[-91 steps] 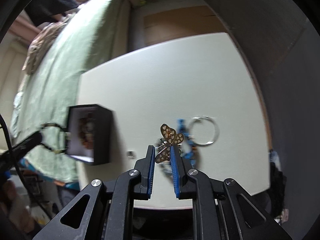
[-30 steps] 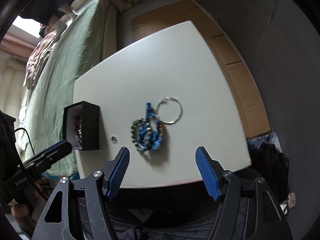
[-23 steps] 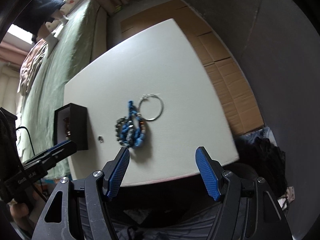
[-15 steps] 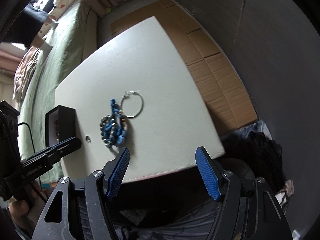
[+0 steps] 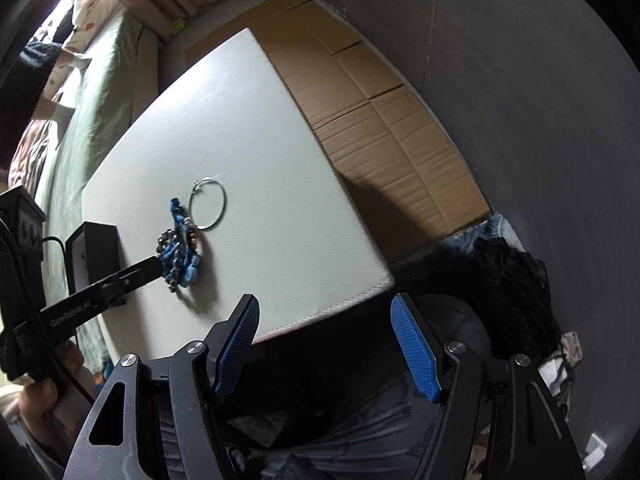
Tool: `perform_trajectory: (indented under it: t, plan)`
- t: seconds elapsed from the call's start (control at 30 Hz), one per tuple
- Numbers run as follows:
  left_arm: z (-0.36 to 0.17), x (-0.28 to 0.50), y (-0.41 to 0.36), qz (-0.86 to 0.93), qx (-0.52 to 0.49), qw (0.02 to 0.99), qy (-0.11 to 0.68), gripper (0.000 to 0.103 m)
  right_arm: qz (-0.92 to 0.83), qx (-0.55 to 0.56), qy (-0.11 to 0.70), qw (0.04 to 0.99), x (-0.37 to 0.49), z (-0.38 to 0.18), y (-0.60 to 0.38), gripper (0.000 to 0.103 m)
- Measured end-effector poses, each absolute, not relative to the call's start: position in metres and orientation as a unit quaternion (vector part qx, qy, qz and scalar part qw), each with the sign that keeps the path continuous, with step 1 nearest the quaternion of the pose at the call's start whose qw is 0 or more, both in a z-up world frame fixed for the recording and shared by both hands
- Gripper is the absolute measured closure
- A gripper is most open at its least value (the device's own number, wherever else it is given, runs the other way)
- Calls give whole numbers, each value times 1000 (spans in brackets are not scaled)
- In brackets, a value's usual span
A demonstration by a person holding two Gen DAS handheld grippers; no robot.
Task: Organize jewelry
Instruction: 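Move the left gripper to the grey bead bracelet and grasp it, then carry the grey bead bracelet to the box with left while right grasps the blue braided bracelet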
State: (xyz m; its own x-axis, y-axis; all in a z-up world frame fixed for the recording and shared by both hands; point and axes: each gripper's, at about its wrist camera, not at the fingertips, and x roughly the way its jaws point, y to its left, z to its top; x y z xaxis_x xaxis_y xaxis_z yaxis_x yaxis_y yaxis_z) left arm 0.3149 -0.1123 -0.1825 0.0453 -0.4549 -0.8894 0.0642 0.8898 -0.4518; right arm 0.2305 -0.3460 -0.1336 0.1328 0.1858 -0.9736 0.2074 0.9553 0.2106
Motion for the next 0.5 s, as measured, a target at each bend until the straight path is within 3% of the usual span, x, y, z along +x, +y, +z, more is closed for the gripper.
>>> perform_trajectory:
  t: [0.27, 0.5]
  plan:
    - [-210, 314, -111, -165, -143, 696, 685, 90, -6, 138, 660, 738, 234, -131, -343, 35]
    - [-189, 313, -95, -169, -168, 713, 659, 94, 22, 122, 658, 743, 243, -126, -318, 35]
